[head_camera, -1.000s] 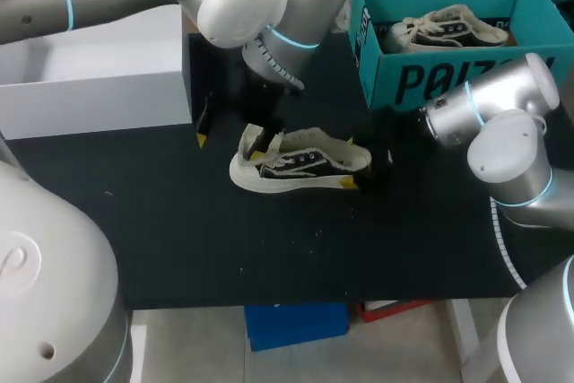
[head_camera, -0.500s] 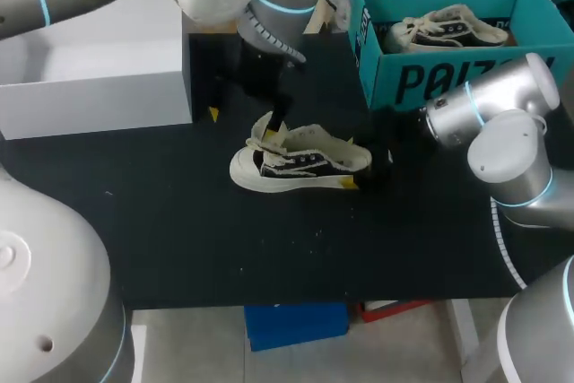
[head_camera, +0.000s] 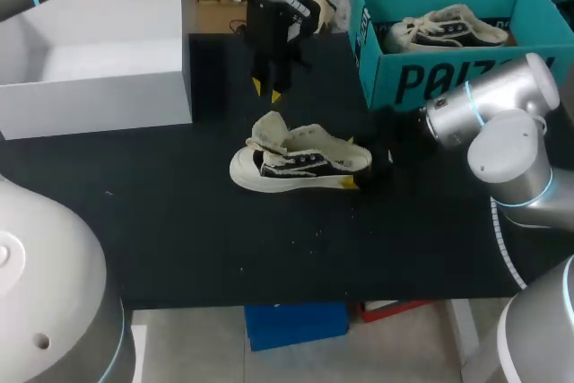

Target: Take the shoe out of the shoebox, open the shoe tongue, remove and reinsert the insole, then place the shoe into the shoebox

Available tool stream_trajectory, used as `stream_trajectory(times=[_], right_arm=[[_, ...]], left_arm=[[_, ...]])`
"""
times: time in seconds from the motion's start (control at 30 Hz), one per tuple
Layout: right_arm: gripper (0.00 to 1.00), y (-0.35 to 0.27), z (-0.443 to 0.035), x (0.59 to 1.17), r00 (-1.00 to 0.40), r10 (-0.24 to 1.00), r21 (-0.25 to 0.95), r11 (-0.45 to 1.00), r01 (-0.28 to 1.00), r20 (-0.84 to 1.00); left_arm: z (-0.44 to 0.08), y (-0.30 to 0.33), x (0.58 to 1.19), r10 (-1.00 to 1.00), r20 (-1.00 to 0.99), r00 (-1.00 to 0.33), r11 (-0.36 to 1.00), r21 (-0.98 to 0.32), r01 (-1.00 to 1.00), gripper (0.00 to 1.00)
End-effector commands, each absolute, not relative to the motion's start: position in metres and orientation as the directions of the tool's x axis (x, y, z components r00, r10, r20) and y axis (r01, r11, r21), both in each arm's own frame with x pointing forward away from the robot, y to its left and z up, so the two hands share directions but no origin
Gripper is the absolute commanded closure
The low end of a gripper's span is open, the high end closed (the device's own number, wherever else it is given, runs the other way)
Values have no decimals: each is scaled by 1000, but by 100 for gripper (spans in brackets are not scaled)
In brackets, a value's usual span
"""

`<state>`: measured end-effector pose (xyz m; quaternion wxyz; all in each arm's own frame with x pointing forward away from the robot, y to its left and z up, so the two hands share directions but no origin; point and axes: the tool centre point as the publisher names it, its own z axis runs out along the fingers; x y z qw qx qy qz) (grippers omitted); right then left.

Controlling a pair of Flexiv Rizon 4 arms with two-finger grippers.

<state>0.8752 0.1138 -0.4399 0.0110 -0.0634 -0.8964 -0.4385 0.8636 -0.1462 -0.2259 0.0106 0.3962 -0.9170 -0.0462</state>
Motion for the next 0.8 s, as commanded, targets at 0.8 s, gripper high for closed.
stream_trajectory(times=[0.8], right_arm=[[100,114,-444,875,-992,105,784,608,124,75]], left_arm=[[-246,-167,874,270,284,-920,943,-269,193,100]])
